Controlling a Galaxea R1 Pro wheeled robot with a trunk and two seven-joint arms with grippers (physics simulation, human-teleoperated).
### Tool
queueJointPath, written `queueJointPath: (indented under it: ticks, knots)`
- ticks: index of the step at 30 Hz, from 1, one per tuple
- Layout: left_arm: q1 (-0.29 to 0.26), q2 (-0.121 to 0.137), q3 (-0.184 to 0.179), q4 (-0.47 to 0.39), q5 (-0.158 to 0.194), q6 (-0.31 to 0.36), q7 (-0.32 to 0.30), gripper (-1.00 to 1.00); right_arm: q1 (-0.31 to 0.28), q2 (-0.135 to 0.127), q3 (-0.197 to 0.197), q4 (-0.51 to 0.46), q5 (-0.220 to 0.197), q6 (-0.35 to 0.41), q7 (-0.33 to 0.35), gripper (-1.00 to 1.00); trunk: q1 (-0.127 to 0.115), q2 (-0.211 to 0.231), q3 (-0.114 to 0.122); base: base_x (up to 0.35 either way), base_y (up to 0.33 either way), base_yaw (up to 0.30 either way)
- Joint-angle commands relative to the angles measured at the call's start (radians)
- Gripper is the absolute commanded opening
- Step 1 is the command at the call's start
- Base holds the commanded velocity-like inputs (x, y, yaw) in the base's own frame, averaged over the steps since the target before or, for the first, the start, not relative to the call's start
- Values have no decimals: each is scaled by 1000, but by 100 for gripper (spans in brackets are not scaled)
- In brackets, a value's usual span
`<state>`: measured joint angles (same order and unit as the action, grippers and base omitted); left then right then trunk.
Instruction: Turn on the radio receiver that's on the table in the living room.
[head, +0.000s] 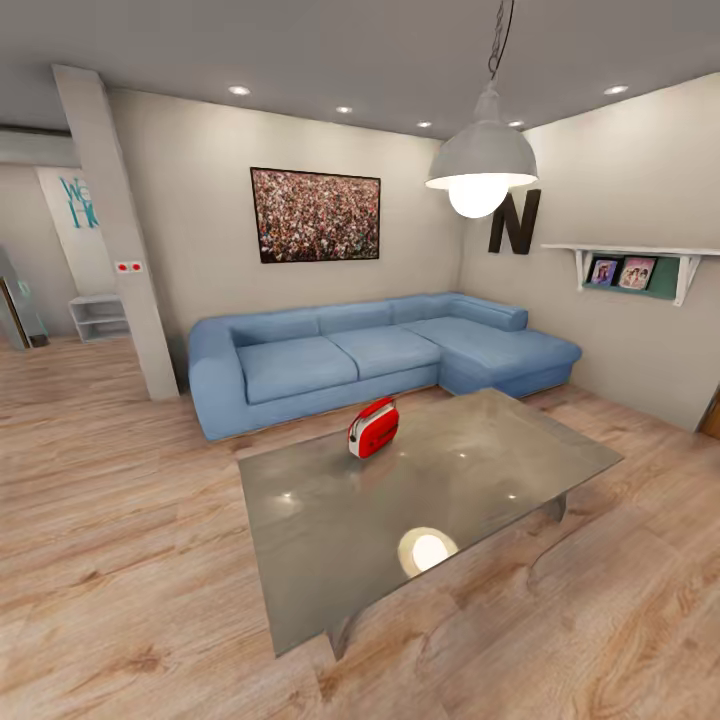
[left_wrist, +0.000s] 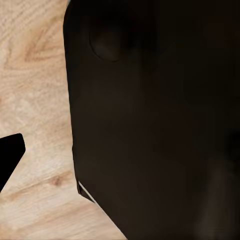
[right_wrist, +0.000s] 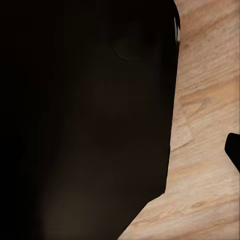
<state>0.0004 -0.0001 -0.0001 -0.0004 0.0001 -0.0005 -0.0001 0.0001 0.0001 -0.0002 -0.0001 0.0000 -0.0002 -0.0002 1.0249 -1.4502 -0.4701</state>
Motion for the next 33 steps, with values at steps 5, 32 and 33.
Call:
queueJointPath:
  ticks: [5, 32, 33]
  knots:
    - [28, -28, -1, -4, 1, -6, -1, 100, -29, 28, 0, -8, 0, -3, -3, 100, 0, 0, 0, 0, 0, 0]
    - [50, -81, -2, -4, 3, -7, -2, 100, -63, 64, 6, -8, 0, -3, -4, 100, 0, 0, 0, 0, 0, 0]
    - [50, -82, -2, -4, 3, -7, -2, 100, -63, 64, 5, -8, 0, -3, -4, 100, 0, 0, 0, 0, 0, 0]
